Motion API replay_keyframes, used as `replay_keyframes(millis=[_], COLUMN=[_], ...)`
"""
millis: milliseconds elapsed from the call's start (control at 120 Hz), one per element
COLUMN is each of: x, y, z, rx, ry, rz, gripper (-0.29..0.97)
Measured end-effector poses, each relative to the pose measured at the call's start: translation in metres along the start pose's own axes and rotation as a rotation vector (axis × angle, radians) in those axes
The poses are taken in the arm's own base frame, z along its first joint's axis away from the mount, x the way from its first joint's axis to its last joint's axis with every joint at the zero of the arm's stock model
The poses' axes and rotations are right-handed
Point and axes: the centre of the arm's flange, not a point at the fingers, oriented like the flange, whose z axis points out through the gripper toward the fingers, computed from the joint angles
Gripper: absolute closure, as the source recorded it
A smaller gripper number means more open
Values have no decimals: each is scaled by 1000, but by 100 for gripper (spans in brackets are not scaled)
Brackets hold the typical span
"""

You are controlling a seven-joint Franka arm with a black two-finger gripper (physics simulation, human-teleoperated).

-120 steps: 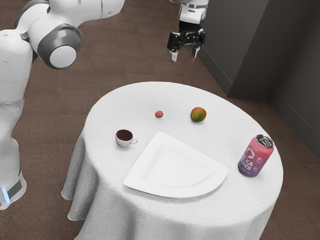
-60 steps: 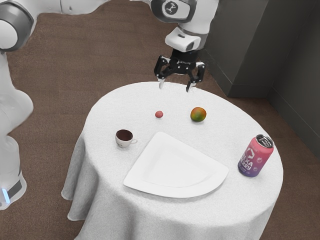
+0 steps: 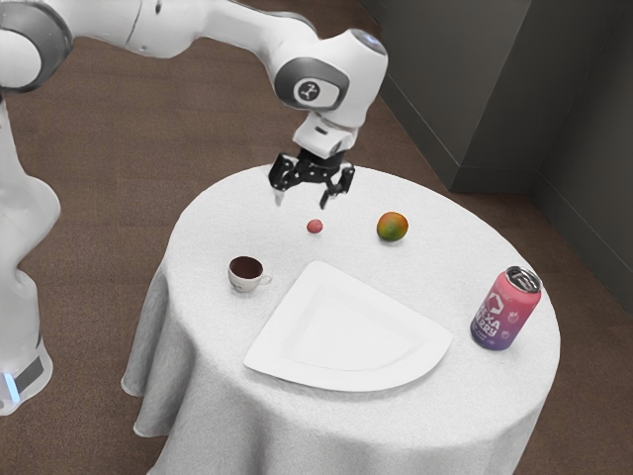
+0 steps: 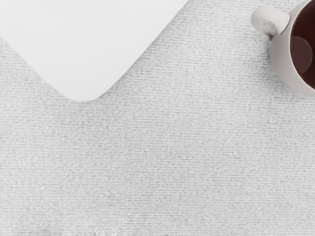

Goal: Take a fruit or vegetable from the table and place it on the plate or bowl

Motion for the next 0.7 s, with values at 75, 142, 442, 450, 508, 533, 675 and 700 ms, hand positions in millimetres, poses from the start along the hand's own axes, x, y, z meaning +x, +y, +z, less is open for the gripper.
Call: replay_keyframes(millis=[75, 142, 442, 450, 508, 533, 675, 700], x=[-24, -44, -61, -63, -76, -79, -86, -85], y=[-3, -5, -11, -11, -10, -9, -9, -9], z=[5, 11, 19, 20, 20, 21, 21, 20], rx=[8, 7, 19, 19, 21, 21, 27, 31], ry=[9, 19, 26, 26, 29, 29, 31, 31], rz=[-46, -88, -127, -130, -153, -160, -171, -169], gripper=[0, 0, 0, 0, 0, 0, 0, 0])
